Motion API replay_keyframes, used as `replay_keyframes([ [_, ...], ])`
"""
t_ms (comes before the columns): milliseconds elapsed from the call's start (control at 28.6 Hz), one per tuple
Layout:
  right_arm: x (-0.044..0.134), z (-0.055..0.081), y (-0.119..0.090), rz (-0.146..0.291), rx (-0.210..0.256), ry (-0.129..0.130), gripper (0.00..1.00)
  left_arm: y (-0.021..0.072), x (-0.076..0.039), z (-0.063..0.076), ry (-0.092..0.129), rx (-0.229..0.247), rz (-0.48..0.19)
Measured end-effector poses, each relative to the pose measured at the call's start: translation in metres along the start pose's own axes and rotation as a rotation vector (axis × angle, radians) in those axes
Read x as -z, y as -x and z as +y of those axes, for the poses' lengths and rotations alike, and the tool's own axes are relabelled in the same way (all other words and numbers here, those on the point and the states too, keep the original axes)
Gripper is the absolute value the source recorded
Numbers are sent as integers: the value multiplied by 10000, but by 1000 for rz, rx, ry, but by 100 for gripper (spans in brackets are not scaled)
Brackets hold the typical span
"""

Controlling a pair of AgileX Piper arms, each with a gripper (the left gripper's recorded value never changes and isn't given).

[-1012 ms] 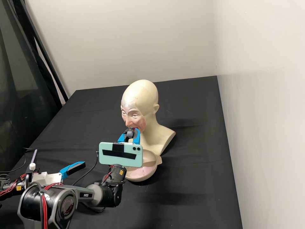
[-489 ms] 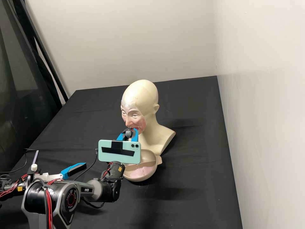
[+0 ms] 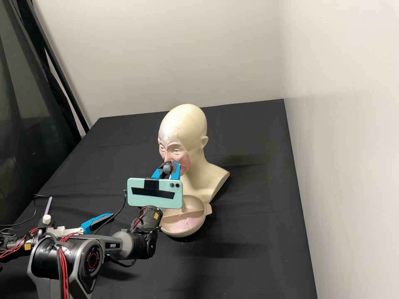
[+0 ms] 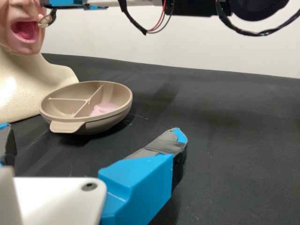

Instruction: Feed the grandma with a spoon

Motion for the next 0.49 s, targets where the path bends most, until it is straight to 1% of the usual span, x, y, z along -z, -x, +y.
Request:
replay_keyframes([
  [35, 0, 0, 0, -3, -4, -5, 0, -6, 0, 0, 0, 0, 0],
  [209, 50, 4, -35, 10, -9, -6, 0, -24, 0, 4, 0, -1, 0],
  [244, 55, 10, -41, 11, -12, -4, 0, -25, 1, 1, 0, 0, 0],
  [349, 65, -8, -64, 13, -10, 12, 0, -30, 5, -14, 0, 5, 2],
  [489, 36, -61, -92, 2, -1, 16, 0, -30, 5, -14, 0, 5, 2],
])
